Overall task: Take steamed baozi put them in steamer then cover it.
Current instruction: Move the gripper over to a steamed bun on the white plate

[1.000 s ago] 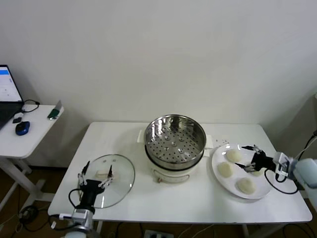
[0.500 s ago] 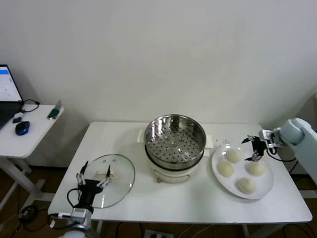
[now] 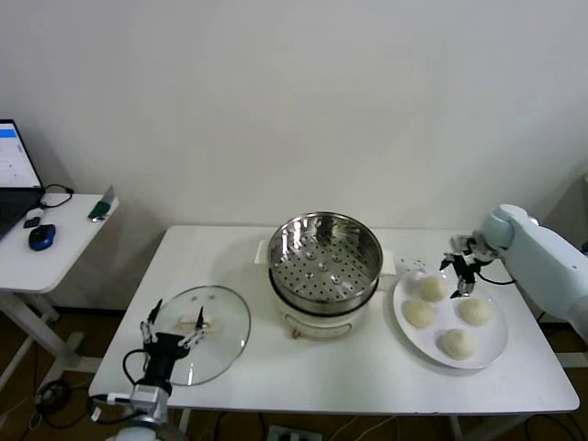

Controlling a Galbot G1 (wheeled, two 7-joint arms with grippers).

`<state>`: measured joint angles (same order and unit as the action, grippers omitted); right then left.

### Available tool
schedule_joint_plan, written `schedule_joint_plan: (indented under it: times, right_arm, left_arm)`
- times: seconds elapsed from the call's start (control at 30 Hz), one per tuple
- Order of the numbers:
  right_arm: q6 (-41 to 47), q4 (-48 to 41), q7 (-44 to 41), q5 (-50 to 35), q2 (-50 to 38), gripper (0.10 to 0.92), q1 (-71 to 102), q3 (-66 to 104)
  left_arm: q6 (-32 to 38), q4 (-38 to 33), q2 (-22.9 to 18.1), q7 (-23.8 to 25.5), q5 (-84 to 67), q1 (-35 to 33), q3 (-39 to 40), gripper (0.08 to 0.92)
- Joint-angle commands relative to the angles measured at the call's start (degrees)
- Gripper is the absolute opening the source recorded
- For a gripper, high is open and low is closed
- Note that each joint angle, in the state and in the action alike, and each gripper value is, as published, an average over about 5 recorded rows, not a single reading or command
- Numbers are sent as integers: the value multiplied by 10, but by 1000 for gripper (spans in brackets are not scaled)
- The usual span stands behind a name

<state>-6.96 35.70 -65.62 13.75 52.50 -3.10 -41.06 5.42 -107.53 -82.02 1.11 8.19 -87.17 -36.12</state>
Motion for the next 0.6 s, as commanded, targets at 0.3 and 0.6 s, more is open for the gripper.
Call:
schedule_joint_plan:
  times: [0.3, 0.6]
  right_arm:
    - [-3, -51, -4, 18, 50, 823, -13, -26]
    - [-6, -56, -1, 40, 56, 800, -6, -16]
  left_arm:
    - [-1, 4, 1, 0, 0, 2, -1, 823]
    - [0, 4, 1, -1, 0, 0, -2, 823]
